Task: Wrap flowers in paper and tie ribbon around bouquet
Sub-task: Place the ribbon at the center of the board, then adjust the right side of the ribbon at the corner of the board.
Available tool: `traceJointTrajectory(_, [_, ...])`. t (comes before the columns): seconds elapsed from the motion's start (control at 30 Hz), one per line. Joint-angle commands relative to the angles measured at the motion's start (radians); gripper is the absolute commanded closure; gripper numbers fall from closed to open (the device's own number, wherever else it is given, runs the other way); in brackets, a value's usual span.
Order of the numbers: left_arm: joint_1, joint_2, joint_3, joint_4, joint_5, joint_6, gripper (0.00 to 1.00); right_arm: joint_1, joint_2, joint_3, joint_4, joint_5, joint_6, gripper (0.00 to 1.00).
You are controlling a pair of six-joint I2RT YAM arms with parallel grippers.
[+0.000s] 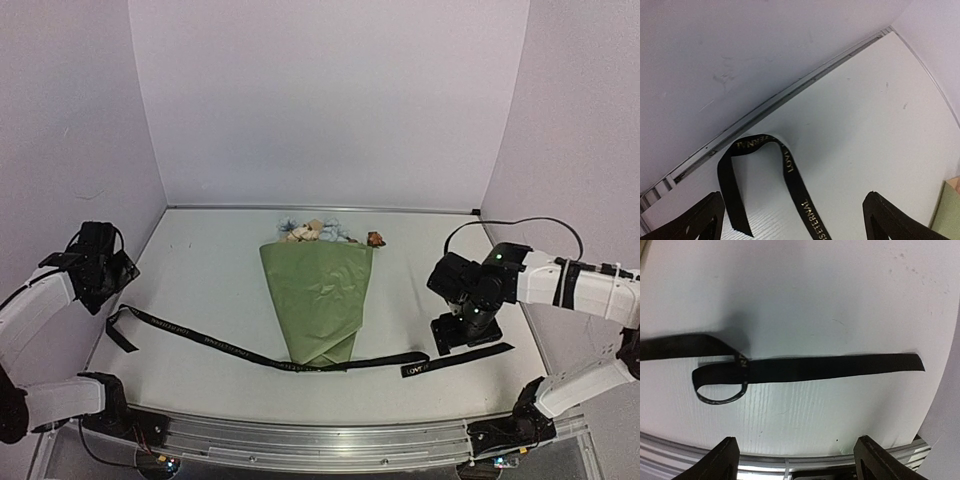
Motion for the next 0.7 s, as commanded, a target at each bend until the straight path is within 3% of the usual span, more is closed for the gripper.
traceJointTrajectory(0.0, [-0.007,-0.038,0.075,0.073,0.129,0.113,0.0,-0.013,-0.071,-0.094,0.027,0.219,0.291,0.17])
traceJointTrajectory(0.13, [-0.091,-0.015,0.114,0.105,0.217,0.146,0.0,-0.076,-0.1,-0.176,0.104,0.231,0.419,0.19])
traceJointTrajectory(0.33, [-0.365,0.093,0.124,0.197,0.34,0.116,0.02,-0.109,-0.1,-0.283,0.317,0.148,0.539,0.24])
traceJointTrajectory(0.47, [-0.477,0.151,0.063,0.297,0.397,0.064,0.1,-0.12,-0.122,-0.355,0.317,0.208,0.614,0.23])
traceJointTrajectory(0.57, [-0.505,0.172,0.002,0.359,0.437,0.024,0.19,-0.165,-0.135,-0.397,0.326,0.227,0.652,0.24])
traceJointTrajectory(0.67, [-0.511,0.189,-0.032,0.411,0.467,-0.003,0.25,-0.239,-0.12,-0.44,0.409,0.169,0.661,0.3])
